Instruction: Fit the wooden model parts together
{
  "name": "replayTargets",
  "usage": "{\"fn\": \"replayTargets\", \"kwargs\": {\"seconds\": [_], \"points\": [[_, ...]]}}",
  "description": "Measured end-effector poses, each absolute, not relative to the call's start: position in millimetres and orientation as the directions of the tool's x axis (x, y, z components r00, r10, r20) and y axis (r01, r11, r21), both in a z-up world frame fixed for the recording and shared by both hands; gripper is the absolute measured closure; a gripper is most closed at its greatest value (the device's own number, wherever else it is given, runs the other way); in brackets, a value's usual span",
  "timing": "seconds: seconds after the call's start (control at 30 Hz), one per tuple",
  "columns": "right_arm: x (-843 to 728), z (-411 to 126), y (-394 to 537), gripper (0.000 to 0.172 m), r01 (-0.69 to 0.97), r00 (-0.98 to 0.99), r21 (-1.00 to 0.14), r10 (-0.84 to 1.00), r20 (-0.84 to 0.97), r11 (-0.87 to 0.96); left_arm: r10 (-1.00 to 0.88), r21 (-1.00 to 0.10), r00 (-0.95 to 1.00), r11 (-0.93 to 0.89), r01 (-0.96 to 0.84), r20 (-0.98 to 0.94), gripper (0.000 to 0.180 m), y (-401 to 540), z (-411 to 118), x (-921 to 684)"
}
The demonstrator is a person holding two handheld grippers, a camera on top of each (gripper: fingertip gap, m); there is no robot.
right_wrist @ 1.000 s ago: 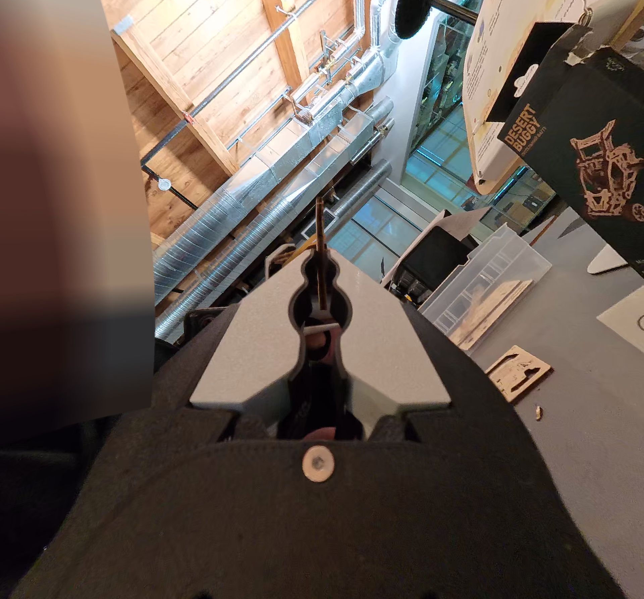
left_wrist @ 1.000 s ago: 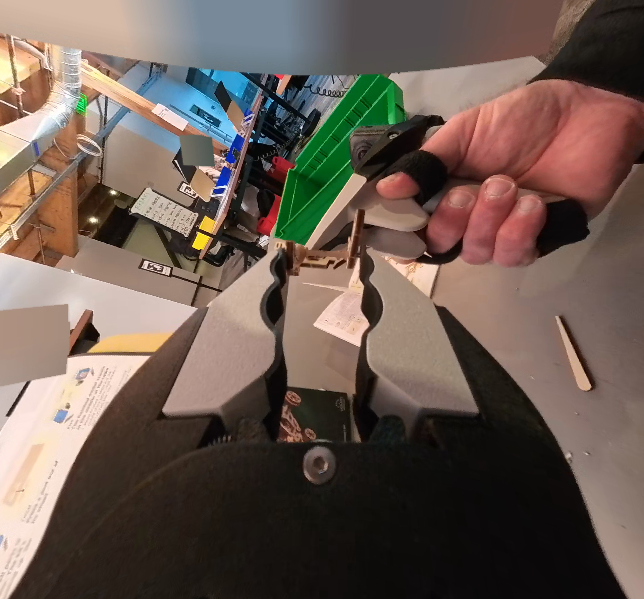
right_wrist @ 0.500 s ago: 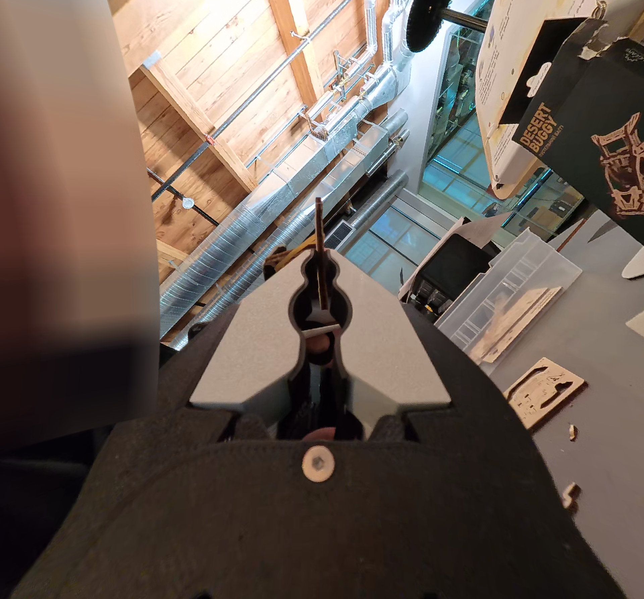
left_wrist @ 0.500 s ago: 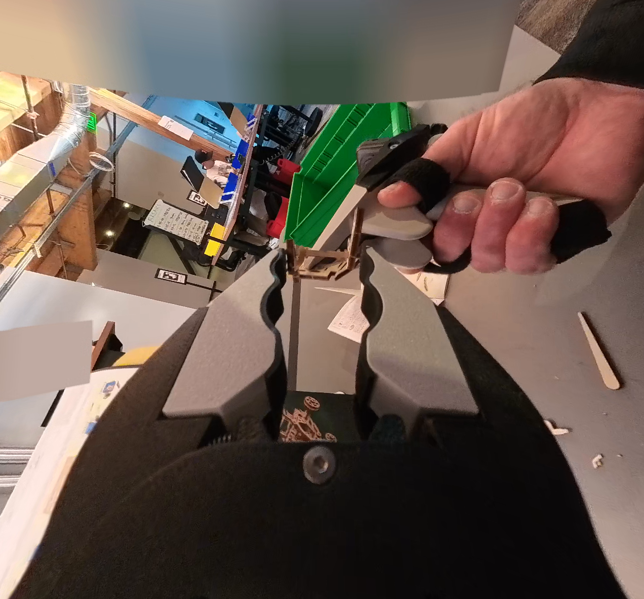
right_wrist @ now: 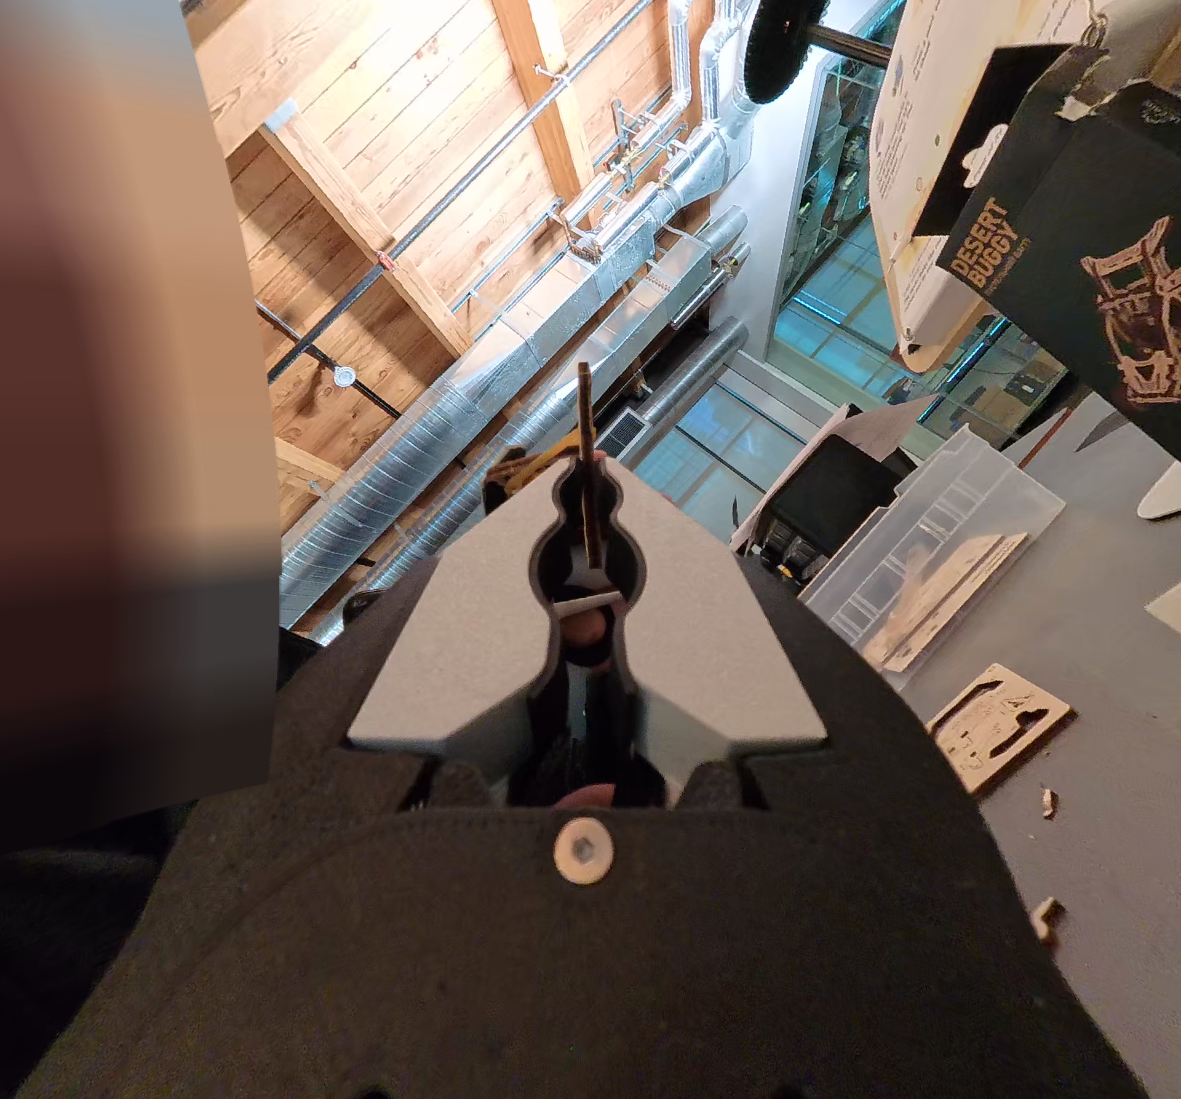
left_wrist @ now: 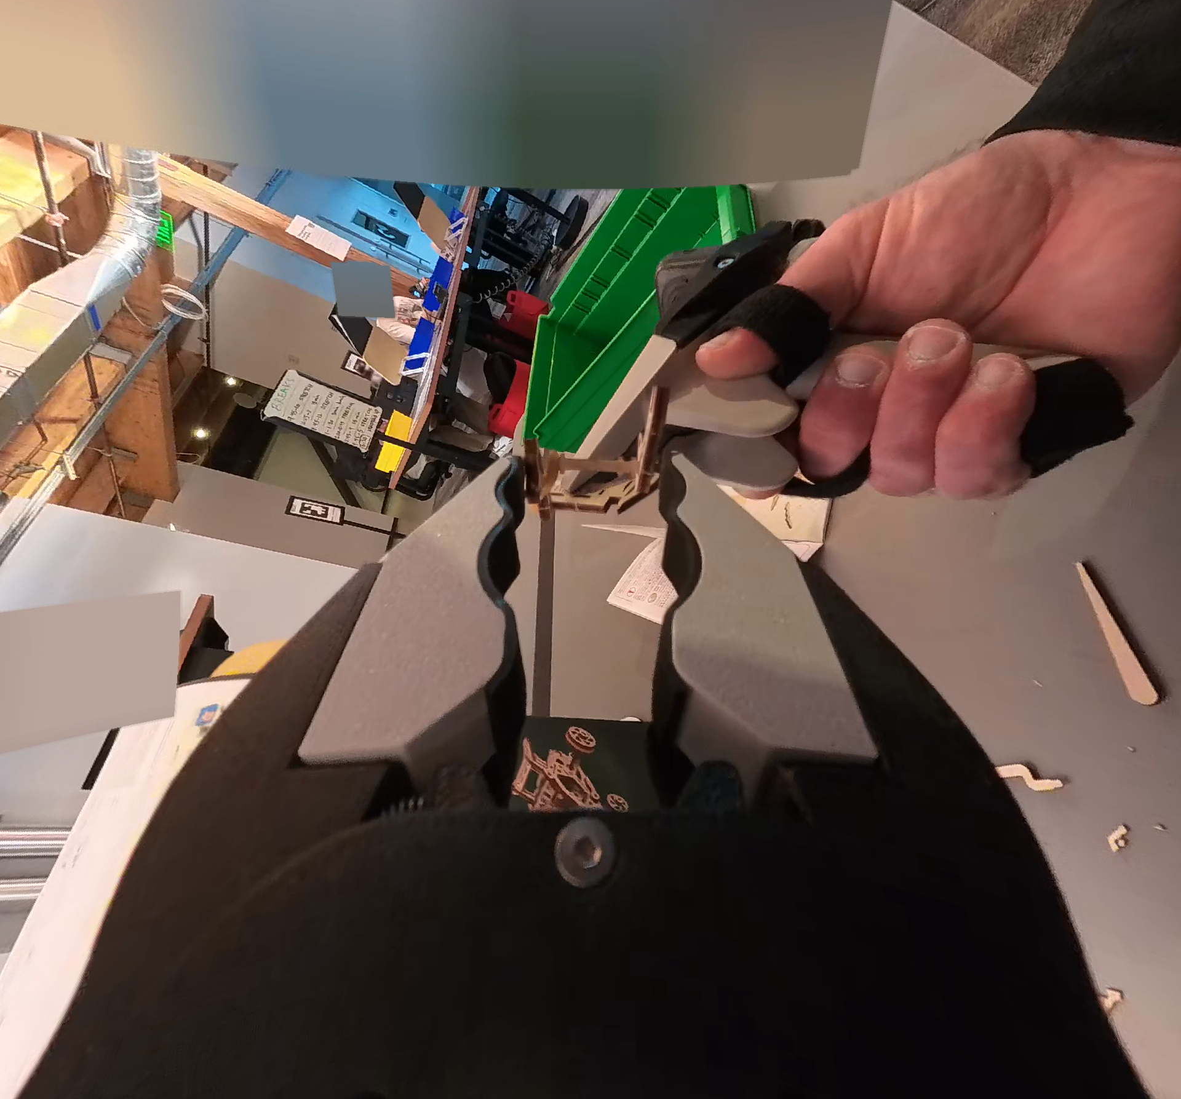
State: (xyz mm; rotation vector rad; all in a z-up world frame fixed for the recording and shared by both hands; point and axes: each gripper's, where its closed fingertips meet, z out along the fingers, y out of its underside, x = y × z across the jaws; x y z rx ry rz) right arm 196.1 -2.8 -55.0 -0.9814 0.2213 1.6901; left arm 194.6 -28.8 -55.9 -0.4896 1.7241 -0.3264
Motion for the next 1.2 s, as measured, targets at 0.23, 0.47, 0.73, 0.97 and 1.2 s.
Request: {"fn": "replayTargets", "kwargs": {"seconds": [0.23,0.47,0.73,0.97,1.2], "points": [[199.7,-55.4,-0.8,0.171,-0.874,-0.014,-0.337,0.711,-0.703,-0.351,-0.492,-0.473,-0.158,0.869,-0.142,-0.856,0.141,-29.9,-55.6,195.9],[198.7,-56.3,-0.1,0.171,-0.873,-0.030,-0.325,0.707,-0.707,-0.363,-0.478,-0.459,-0.176,0.878,-0.140,-0.861,0.141,-32.6,-57.1,198.8],[198.0,-57.8,-0.4,0.171,-0.868,-0.060,-0.310,0.701,-0.711,-0.388,-0.449,-0.428,-0.192,0.892,-0.143,-0.873,0.141,-33.8,-57.9,200.7],[194.8,-58.1,-1.0,0.171,-0.858,-0.101,-0.290,0.692,-0.715,-0.424,-0.387,-0.362,-0.202,0.920,-0.152,-0.900,0.141,-33.3,-58.8,202.9],[191.4,-58.7,-1.1,0.171,-0.835,-0.108,-0.302,0.676,-0.729,-0.459,-0.340,-0.310,-0.226,0.938,-0.157,-0.913,0.141,-33.5,-61.3,203.0]]}}
